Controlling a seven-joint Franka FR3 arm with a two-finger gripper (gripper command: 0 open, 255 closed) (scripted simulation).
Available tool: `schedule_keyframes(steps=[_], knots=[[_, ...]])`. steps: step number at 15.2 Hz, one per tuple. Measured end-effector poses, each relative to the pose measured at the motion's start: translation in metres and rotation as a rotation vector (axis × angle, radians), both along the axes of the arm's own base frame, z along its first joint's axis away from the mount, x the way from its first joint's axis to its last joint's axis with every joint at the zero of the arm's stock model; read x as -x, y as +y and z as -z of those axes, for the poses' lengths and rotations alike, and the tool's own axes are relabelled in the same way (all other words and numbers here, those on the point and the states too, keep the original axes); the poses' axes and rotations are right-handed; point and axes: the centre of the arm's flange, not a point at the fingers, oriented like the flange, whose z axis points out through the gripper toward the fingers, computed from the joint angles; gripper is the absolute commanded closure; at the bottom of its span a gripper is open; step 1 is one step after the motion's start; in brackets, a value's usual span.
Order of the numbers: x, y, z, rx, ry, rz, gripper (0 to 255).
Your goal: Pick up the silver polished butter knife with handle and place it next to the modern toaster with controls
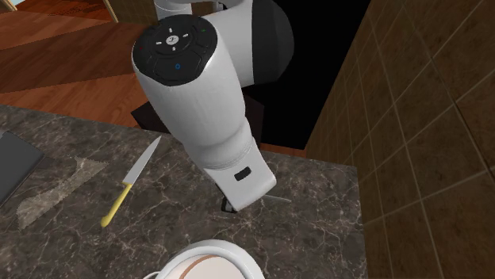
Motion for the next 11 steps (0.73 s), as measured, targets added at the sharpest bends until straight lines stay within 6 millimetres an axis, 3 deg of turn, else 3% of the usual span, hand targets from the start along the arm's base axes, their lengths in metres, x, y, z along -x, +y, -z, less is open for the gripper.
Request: schedule_keyframes(steps=[11], knots=[[0.000, 0.000, -0.059, 0.000, 0.000, 0.000, 255]])
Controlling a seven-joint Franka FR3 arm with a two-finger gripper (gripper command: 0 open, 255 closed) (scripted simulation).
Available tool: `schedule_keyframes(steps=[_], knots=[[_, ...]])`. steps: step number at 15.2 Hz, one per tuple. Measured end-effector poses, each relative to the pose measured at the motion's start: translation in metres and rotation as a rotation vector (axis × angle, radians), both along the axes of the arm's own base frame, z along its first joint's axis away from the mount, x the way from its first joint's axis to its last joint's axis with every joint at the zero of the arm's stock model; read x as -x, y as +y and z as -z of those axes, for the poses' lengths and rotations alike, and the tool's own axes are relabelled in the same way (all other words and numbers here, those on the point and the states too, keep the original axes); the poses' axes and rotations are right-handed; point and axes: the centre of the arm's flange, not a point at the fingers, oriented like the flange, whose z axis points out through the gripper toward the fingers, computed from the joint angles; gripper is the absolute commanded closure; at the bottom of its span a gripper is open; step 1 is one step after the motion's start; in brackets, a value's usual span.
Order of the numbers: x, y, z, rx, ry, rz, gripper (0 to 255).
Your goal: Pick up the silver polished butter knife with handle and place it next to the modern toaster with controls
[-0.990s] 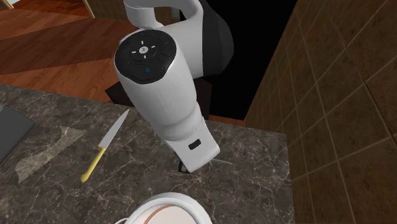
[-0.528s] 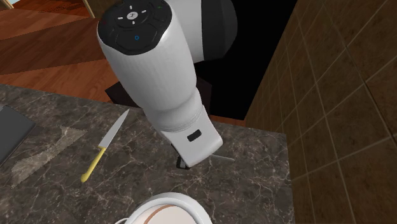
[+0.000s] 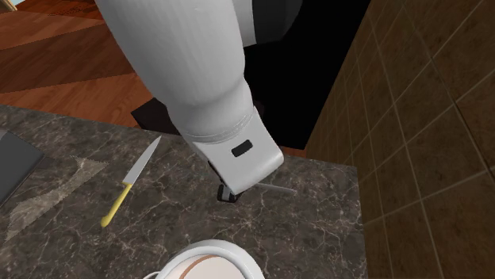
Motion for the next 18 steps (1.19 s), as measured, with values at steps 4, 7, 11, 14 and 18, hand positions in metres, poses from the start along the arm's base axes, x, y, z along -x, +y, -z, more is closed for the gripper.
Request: schedule_keyframes(steps=[4, 7, 11, 14, 18], knots=[[0.001, 0.001, -0.021, 0.000, 0.000, 0.000, 255], [0.001, 0.000, -0.037, 0.000, 0.000, 0.000, 255], [0.033, -0.025, -0.044, 0.000, 0.000, 0.001, 255], [0.062, -0.046, -0.040, 0.000, 0.001, 0.001, 255], [0.105, -0.081, -0.043, 0.000, 0.000, 0.001, 255]])
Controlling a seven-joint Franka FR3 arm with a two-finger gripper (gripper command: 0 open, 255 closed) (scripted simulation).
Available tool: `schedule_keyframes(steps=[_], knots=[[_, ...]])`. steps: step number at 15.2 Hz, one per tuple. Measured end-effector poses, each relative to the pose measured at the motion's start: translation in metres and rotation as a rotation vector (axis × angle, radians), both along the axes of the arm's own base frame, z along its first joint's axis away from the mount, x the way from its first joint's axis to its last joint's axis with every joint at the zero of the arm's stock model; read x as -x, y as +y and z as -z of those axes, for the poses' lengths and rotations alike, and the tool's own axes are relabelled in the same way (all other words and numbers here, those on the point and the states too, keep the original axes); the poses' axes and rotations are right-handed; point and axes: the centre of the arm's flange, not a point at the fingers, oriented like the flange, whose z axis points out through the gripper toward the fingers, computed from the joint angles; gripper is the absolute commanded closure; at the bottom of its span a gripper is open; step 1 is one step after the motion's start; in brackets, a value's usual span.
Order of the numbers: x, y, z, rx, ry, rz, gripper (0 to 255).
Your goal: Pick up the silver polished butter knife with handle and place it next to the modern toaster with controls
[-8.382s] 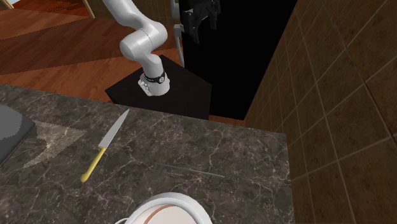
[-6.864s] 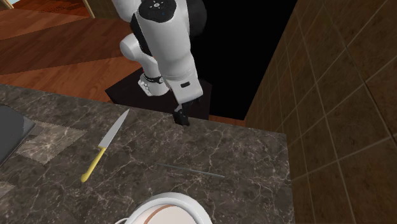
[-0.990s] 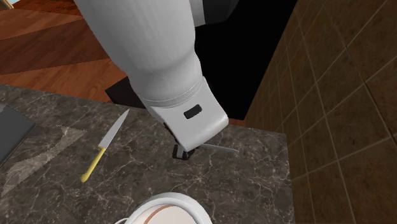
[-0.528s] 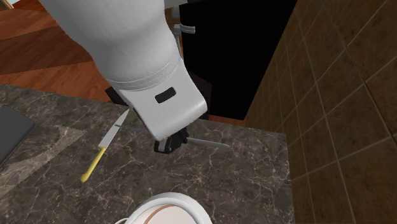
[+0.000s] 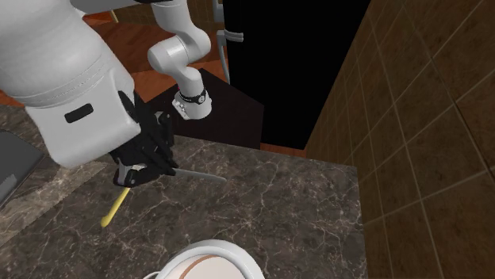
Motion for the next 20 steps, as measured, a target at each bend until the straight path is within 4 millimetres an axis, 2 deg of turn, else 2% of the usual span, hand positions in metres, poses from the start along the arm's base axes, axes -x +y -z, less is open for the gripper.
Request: schedule_keyframes(steps=[20], knots=[[0.205, -0.166, 0.000, 0.000, 0.000, 0.001, 255]])
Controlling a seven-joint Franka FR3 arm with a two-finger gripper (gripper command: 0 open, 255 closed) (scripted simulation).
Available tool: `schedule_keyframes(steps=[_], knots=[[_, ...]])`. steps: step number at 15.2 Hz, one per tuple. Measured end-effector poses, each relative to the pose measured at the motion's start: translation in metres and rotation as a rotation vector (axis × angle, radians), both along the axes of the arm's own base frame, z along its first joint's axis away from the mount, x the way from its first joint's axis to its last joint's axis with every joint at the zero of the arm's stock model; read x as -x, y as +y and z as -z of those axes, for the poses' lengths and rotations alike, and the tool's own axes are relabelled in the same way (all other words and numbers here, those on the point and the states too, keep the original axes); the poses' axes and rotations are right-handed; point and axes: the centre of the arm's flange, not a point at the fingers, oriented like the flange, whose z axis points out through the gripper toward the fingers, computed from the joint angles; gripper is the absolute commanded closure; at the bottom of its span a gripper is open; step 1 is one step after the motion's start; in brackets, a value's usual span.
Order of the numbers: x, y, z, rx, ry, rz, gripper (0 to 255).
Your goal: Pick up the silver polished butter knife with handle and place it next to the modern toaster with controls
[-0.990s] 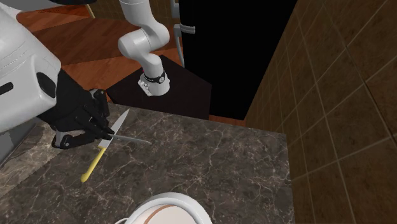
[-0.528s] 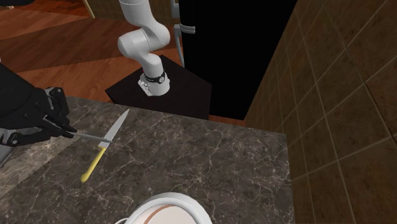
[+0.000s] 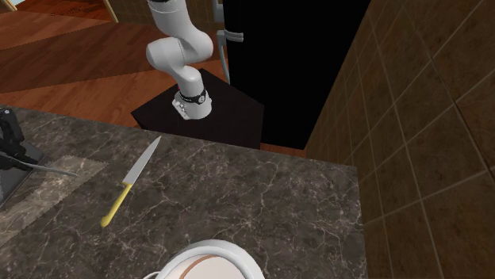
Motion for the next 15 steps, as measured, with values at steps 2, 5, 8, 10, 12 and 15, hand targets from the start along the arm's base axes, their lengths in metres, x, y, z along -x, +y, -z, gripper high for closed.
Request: schedule_keyframes(steps=[2, 5, 8, 10, 12, 15], knots=[[0.021, -0.017, 0.002, 0.000, 0.001, 0.000, 255], [0.053, -0.040, 0.003, 0.000, 0.000, 0.000, 255], [0.081, -0.063, -0.001, 0.001, 0.001, 0.000, 255], [0.106, -0.082, -0.001, 0.001, 0.001, 0.000, 255], [0.112, -0.088, 0.005, 0.000, 0.000, -0.001, 255], [0.115, -0.090, 0.018, -0.001, 0.000, -0.002, 255]])
